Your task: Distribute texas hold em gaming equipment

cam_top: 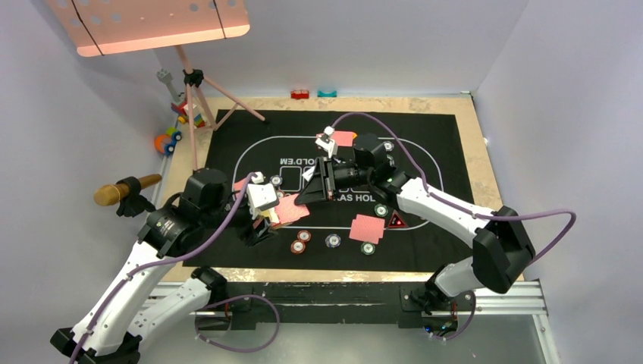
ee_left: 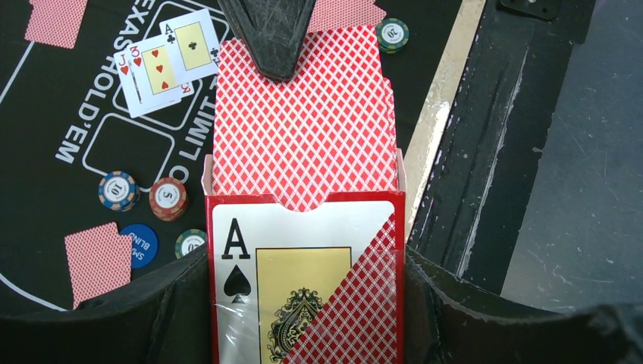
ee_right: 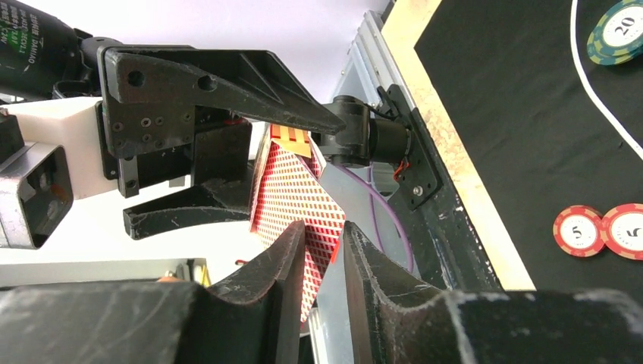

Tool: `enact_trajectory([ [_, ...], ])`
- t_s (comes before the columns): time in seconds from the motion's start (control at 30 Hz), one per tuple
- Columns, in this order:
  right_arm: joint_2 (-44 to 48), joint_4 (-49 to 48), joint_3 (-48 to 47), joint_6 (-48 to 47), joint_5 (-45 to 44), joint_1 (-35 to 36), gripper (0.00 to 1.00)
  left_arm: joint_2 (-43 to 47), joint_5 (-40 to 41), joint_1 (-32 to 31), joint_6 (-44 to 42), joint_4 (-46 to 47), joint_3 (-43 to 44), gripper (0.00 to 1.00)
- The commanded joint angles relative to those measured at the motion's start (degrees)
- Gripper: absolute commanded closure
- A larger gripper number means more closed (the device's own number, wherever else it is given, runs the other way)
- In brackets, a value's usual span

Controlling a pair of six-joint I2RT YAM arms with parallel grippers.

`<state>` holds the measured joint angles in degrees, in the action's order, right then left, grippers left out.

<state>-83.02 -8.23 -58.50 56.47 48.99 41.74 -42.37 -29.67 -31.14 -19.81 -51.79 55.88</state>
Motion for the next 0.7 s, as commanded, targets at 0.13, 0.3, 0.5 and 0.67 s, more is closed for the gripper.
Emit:
enact_trajectory([
  [0.13,3.35,3.37,-0.97,-2.17,0.92,-2.77,0.75,0.67,-1.66,0.35,1.42,4.25,2.48,1.00],
  [0.3,4.30,5.01,-1.91,-3.03,1.19,-3.70,0.75,0.79,-1.70,0.36,1.47,4.34,2.39,1.00],
  [0.5,5.01,4.82,-2.65,-2.45,1.91,-4.64,0.81,0.93,-1.71,0.37,1.50,4.31,2.31,1.00],
  [0.67,6.34,1.36,-2.50,0.74,3.31,-5.74,0.94,1.05,-1.66,0.37,1.48,4.25,2.22,1.00],
])
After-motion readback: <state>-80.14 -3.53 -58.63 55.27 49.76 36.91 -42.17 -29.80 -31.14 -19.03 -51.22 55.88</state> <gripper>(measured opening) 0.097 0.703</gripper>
